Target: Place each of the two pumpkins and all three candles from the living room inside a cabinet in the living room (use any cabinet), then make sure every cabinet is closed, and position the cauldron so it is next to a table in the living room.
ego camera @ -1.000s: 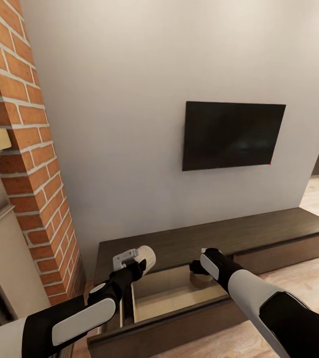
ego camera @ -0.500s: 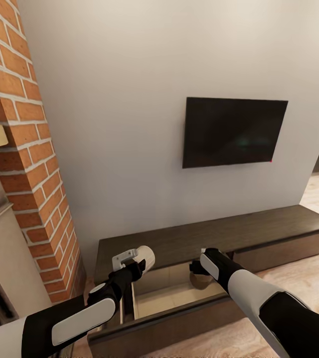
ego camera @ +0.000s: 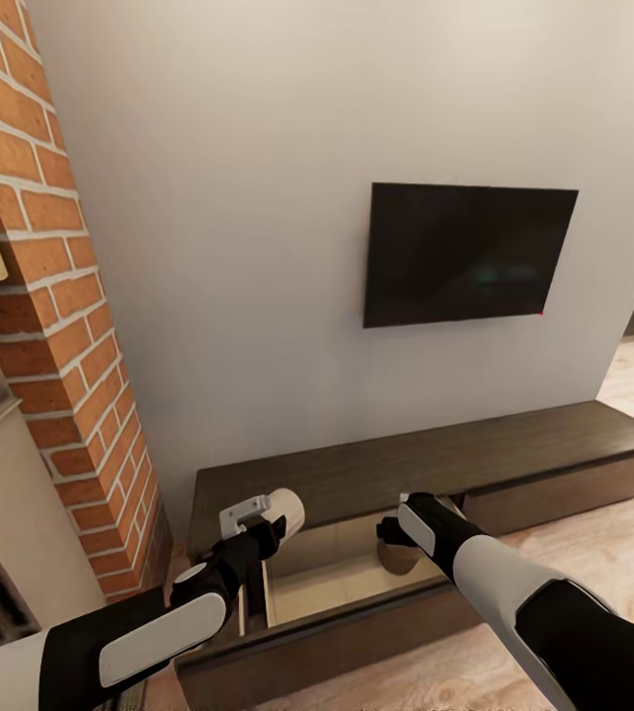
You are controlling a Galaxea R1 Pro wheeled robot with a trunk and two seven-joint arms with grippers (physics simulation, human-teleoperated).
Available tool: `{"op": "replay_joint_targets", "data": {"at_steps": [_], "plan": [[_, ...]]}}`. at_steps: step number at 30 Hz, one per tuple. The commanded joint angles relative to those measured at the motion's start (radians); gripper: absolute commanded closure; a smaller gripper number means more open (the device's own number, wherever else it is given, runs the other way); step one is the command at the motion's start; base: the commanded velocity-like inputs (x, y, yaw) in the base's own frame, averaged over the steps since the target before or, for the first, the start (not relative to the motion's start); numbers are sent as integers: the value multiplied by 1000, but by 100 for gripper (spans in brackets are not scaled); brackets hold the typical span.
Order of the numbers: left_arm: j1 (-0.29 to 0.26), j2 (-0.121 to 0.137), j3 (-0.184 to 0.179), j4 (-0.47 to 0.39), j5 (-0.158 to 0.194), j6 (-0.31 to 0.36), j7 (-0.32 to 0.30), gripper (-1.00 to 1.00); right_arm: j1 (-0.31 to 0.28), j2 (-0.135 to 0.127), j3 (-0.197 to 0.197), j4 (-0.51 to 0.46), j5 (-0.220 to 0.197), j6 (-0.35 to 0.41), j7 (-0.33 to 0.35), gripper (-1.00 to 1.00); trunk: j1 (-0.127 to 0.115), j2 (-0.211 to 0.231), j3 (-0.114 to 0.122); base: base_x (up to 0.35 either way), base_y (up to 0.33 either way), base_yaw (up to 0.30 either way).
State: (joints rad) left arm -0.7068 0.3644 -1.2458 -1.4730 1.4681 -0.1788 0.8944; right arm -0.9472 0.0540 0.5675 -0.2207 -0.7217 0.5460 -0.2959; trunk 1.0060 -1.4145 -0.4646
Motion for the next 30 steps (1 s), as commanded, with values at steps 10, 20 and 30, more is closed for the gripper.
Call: {"op": "replay_joint_targets", "data": {"at_steps": [10,20,30], "plan": [[-2,-1,-6,-1,8,-9,-1,100,-1,0,8,-2,-9,2,-8,100,0,-1,-17,0,0,0],[-2,-1,-7,-1,3,-8,-5,100,-1,-1,8,-2,-6,-7,-4,100,0,-1,-27,187,0,0],[-2,0,-3,-41,7,-7,-2,100,1,0,10,0,-2,-4,-3,100,8,-15,-34,68,0,0]]}}
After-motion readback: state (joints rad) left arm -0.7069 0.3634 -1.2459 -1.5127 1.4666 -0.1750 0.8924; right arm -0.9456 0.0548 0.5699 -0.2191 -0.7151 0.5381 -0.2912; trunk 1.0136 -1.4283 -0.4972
